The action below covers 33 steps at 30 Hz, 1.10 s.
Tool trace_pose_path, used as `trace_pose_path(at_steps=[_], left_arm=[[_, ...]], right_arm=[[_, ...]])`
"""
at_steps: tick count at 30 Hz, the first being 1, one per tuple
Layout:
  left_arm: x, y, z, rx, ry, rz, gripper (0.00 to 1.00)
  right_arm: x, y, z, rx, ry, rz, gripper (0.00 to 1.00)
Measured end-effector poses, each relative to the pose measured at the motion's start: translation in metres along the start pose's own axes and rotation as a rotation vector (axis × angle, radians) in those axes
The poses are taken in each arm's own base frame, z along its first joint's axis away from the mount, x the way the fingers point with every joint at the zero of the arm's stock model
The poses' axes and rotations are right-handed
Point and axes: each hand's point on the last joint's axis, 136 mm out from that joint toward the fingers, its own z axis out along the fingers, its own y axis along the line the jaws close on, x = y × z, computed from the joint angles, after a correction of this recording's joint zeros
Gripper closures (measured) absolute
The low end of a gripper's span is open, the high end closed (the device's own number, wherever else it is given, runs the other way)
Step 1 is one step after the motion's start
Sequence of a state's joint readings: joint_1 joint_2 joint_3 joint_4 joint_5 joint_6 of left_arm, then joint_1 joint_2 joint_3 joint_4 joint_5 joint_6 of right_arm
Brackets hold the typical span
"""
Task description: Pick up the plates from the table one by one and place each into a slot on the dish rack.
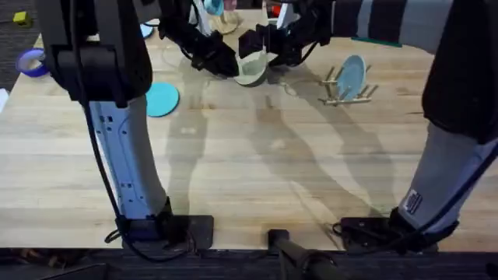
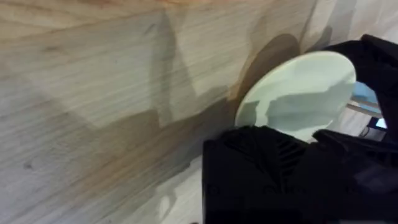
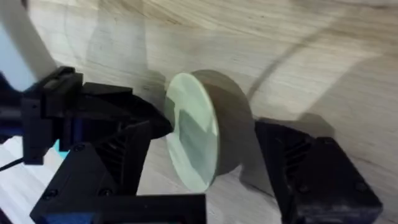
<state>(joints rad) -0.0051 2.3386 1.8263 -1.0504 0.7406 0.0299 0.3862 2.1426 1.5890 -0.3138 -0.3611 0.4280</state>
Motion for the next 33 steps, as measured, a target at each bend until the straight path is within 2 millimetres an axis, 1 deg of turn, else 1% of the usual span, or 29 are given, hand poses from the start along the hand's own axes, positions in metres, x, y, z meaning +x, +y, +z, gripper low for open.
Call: trace_pose_path(at_steps=[3,8,11,13,14,15,16,18,23,26,30,33], left_arm=[[0.000,0.000,0.000,0.000,0.000,0.000,0.960],[0.000,0.000,0.000,0.000,0.000,0.000,0.960],[0.000,0.000,0.000,0.000,0.000,0.000,0.960],[0.000,0.000,0.000,0.000,-0.001,0.000,0.960],[0.000,0.000,0.000,0.000,0.000,0.000,0.960],[-0.001,0.000,-0.001,0.000,-0.002,0.001,0.960],[-0.001,0.000,-0.001,0.000,-0.005,0.002,0.960],[-0.002,0.000,-0.002,-0.001,-0.006,0.002,0.960],[-0.001,-0.001,-0.003,-0.006,0.001,-0.004,0.960],[0.000,-0.001,-0.008,-0.034,0.012,-0.010,0.959],[-0.004,-0.010,-0.023,-0.058,0.014,0.011,0.960],[-0.008,-0.020,-0.037,-0.072,-0.002,0.047,0.960]], right_arm=[[0.003,-0.003,0.004,0.004,0.010,0.021,0.053],[0.003,-0.004,0.005,0.006,0.012,0.036,0.261],[0.003,-0.004,0.005,0.006,0.012,0.042,0.461],[0.003,-0.004,0.005,0.005,0.012,0.045,0.712],[0.003,-0.003,0.005,0.002,0.012,0.046,0.860],[0.003,0.000,0.003,-0.016,0.015,0.052,0.939],[-0.001,0.004,0.001,-0.034,0.008,0.049,0.961],[-0.005,0.010,-0.001,-0.048,0.000,0.040,0.968],[-0.001,0.014,-0.002,-0.090,0.028,0.048,0.972],[0.008,0.013,-0.004,-0.106,0.074,0.070,0.972],[0.022,0.009,-0.008,-0.117,0.141,0.072,0.972],[0.026,0.009,-0.014,-0.117,0.157,0.044,0.972]])
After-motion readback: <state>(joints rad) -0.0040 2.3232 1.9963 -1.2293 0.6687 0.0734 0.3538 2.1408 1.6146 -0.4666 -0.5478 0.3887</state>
